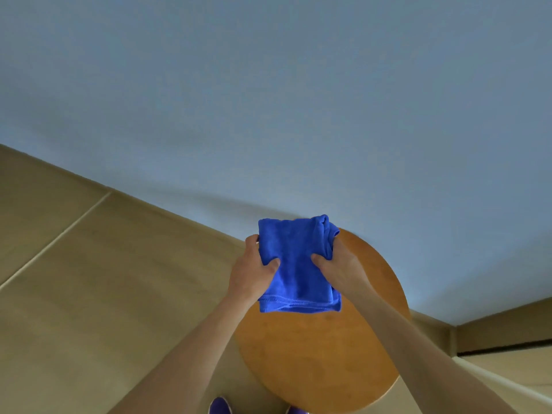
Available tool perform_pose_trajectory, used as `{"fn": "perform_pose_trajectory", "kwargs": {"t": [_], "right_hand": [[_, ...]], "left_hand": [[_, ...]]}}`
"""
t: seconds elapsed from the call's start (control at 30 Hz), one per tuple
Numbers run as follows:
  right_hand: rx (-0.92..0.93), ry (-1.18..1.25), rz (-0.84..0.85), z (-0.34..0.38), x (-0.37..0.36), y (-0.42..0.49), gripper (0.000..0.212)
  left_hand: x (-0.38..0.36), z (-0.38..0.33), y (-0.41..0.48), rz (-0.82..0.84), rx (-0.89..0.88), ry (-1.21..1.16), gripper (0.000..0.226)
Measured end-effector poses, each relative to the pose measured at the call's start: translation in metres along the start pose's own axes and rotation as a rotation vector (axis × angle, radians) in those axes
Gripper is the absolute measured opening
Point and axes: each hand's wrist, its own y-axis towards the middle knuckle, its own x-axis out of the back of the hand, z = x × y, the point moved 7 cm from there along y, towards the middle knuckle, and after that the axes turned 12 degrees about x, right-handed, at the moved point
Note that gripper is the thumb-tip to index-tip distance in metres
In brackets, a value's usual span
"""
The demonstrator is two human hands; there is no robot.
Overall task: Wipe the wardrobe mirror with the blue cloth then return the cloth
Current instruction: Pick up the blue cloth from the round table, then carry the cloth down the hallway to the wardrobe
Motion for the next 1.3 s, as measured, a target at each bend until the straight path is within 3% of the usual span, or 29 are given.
{"fn": "perform_pose_trajectory", "kwargs": {"t": [0.4, 0.9, 1.3], "right_hand": [[0.194, -0.086, 0.063, 0.131, -0.07, 0.001, 0.024], [0.376, -0.115, 0.161, 0.287, -0.225, -0.004, 0.026], [0.592, -0.123, 0.391, 0.394, -0.35, -0.002, 0.024]], "left_hand": [[0.142, 0.037, -0.016, -0.165, 0.006, -0.036, 0.043], [0.319, 0.142, -0.024, -0.308, 0.05, -0.167, 0.046], [0.429, 0.231, -0.044, -0.513, 0.186, -0.339, 0.05]]}}
